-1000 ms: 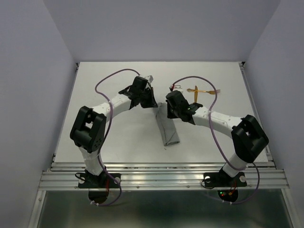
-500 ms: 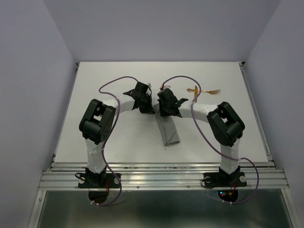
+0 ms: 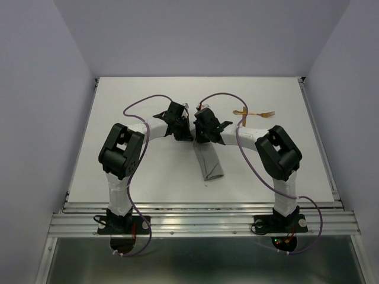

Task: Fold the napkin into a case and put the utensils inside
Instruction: Smooth out the smaller rectangle-folded napkin at the center of the board.

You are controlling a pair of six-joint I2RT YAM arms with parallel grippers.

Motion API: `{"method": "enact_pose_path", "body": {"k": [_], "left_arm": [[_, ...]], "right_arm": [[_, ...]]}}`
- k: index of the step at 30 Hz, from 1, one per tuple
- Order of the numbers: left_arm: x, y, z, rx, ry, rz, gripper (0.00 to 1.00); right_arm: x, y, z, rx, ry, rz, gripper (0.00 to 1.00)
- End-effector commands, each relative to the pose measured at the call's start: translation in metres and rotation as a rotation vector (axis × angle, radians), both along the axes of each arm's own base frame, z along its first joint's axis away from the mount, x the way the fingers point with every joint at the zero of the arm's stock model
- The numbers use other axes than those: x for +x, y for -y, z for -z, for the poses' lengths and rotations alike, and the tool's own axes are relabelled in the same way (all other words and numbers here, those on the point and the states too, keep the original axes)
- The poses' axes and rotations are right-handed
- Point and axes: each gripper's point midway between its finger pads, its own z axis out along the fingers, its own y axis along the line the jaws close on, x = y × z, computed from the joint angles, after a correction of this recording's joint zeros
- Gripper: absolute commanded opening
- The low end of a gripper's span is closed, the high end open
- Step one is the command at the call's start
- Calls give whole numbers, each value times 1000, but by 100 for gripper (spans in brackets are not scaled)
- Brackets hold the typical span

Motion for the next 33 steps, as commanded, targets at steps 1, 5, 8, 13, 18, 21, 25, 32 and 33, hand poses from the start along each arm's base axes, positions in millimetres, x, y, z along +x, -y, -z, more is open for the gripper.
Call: {"method": "enact_pose_path", "body": {"k": [1,5,8,13,18,21,25,32,33], "left_arm": [[11,9,-13,-37,44,14,0],[11,9,-13,-36,43,16,0],[11,9,-13,-36,45,18,0],[9,9,-9,-36,34,24,0],[8,10,-9,-40,32,28,0],[8,11,-10,-44,31,31,0],[8,12,-10,-48,31,33,0],[7,12,-16,-53,39,40,0],[7,12,-18,-54,44,39,0]], "right_arm": [[13,-13,-27,79,73,-12,10],[13,-17,-26,99,67,-14,9],[14,-19,-26,110,65,-11,9],[17,-18,-35,132,91,14,8],[16,-21,-34,163,83,28,8],[12,-23,-20,191,61,40,8],[5,-23,5,220,21,70,8],[-3,-8,45,162,-40,132,7],[-4,-7,44,158,-36,133,7]]}}
